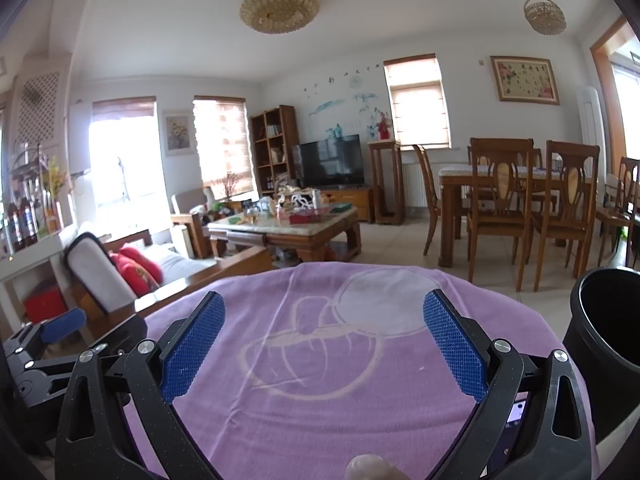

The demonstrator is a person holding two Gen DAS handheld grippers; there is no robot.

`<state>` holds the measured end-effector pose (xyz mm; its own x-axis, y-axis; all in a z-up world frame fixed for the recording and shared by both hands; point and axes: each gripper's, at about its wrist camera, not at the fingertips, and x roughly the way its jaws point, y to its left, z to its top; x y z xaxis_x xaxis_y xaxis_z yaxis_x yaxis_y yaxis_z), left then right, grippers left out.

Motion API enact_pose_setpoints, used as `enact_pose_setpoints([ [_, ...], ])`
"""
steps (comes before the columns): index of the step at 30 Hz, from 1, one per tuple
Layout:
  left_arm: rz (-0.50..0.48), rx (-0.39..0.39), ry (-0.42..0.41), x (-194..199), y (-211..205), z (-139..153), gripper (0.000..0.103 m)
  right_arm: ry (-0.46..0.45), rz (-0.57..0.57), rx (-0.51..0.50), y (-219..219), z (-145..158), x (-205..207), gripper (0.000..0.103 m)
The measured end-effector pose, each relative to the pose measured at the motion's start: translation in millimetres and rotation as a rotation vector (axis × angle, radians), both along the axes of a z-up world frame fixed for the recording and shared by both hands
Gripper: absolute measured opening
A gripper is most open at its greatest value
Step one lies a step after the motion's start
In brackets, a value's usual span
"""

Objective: Collect trash

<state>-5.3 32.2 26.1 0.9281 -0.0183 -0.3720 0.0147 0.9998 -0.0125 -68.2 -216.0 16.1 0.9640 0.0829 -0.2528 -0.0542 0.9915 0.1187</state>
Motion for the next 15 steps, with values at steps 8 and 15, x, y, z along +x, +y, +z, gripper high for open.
enact_pose_setpoints([
  [8, 0.001, 0.012, -0.001, -1.0, -3.5, 0.8, 0.098, 0.001, 0.001, 0.001, -0.8, -0.1, -0.4, 0.098],
  [15, 0.007, 0.013, -0.001, -1.8, -5.2, 1.1, 0.098, 0.000, 0.001, 0.001, -1.0, -0.5, -0.3, 0.098],
])
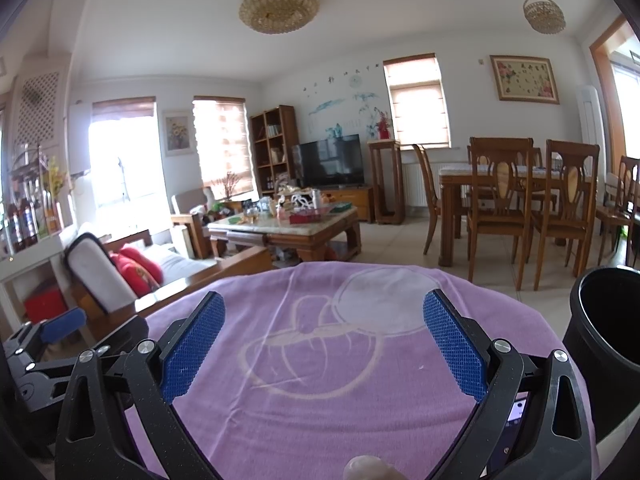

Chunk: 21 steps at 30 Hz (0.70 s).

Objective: Collect trash

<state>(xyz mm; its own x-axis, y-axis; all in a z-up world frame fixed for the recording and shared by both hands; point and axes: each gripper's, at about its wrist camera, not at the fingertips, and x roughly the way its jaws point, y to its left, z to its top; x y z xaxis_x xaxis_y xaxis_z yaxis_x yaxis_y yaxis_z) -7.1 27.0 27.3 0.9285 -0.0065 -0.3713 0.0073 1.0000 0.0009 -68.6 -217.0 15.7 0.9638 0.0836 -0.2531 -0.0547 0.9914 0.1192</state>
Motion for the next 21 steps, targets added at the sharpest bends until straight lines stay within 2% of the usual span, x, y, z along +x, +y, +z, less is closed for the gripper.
enact_pose_setpoints([
  [21, 0.001, 0.002, -0.001, -1.8, -2.5, -0.2, 0.098, 0.002, 0.000, 0.001, -0.6, 0.1, 0.0, 0.098],
])
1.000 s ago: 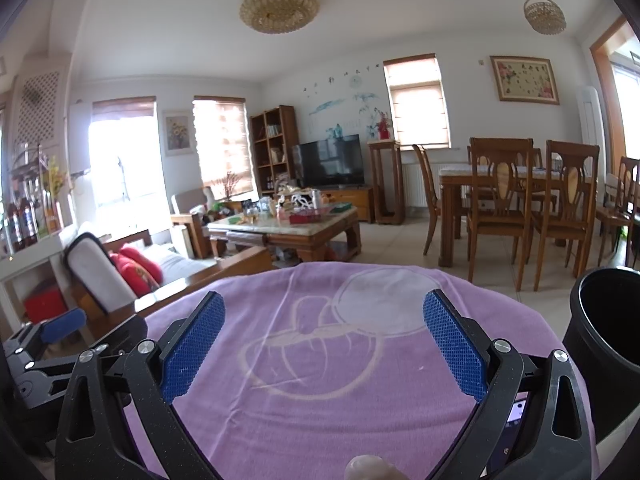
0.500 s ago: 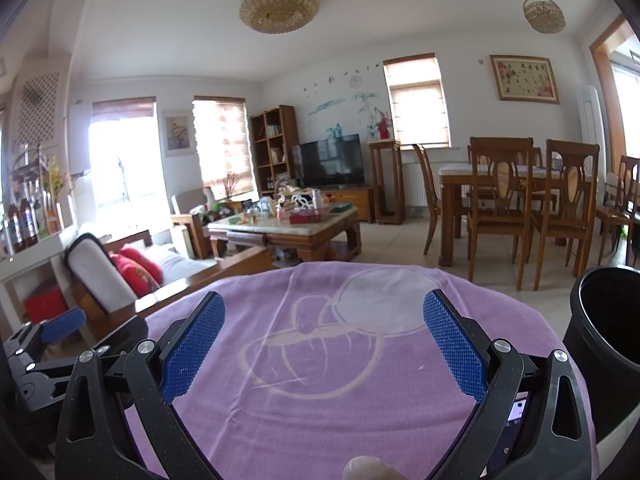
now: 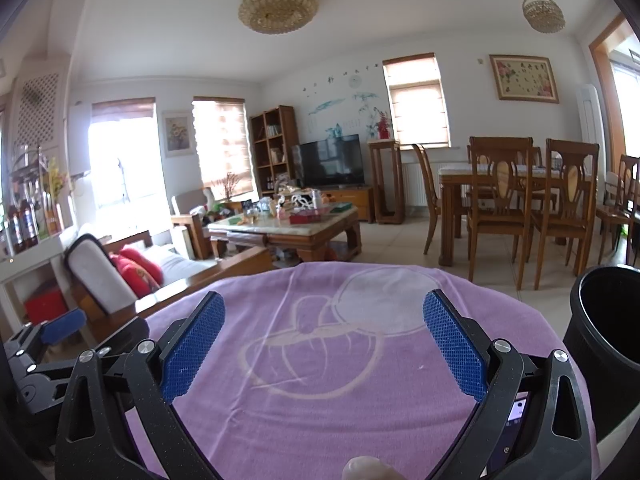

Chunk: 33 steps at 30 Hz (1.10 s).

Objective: Collect trash

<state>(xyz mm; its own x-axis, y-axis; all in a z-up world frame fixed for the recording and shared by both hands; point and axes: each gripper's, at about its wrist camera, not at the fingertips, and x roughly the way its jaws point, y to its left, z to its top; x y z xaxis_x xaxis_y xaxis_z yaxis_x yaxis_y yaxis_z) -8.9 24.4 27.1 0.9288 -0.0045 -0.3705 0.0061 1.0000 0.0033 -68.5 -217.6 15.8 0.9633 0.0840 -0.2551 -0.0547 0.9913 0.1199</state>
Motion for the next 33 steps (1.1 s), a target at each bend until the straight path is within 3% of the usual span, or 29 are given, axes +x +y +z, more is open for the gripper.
enact_pose_setpoints([
  [33, -0.019, 0.002, 0.002, 2.4, -2.7, -2.6, 0.098, -0.001, -0.001, 0.001, 0.2, 1.9, -0.5, 0.098],
])
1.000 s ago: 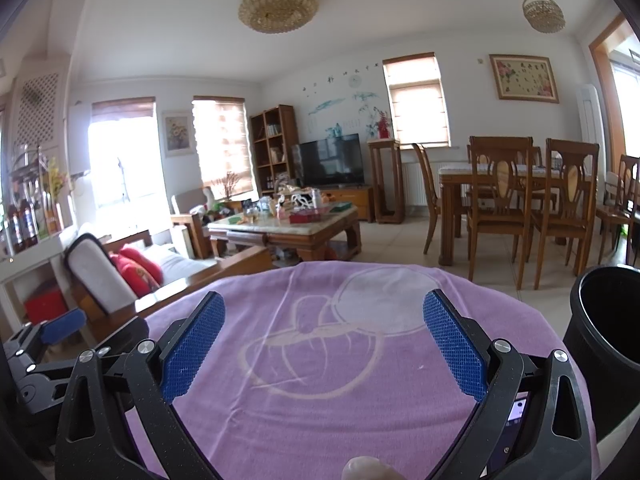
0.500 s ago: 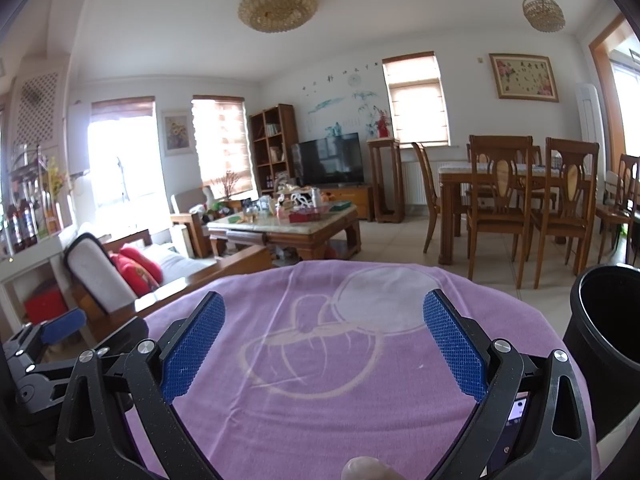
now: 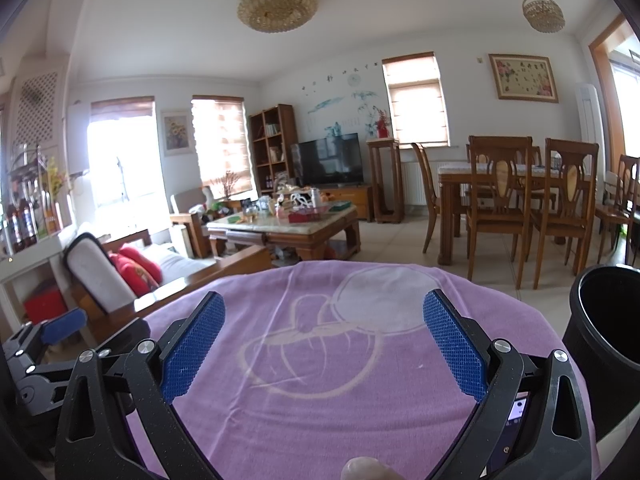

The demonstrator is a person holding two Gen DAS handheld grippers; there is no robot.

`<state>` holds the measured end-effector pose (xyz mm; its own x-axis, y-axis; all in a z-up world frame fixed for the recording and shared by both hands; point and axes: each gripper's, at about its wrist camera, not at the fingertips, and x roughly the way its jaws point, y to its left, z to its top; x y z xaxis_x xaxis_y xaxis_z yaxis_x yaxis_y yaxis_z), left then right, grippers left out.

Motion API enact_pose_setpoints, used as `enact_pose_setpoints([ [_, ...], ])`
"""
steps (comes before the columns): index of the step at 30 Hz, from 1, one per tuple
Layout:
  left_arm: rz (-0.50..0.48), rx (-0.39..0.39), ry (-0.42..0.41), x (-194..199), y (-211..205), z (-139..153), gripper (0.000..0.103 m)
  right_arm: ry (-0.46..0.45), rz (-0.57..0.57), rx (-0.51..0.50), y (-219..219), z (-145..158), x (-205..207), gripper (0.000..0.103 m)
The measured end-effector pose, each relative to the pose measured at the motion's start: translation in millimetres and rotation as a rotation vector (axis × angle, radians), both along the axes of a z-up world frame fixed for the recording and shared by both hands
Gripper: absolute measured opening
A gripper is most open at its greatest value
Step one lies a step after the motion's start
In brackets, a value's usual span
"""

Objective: Collect trash

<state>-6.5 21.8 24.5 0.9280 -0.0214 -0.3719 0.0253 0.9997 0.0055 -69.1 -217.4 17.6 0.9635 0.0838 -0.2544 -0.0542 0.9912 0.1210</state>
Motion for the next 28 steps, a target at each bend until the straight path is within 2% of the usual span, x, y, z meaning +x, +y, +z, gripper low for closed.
enact_pose_setpoints([
  [28, -0.003, 0.002, -0.001, 1.1, 0.3, -0.2, 0.098, 0.001, 0.000, -0.001, 1.0, 1.4, 0.0, 0.098],
])
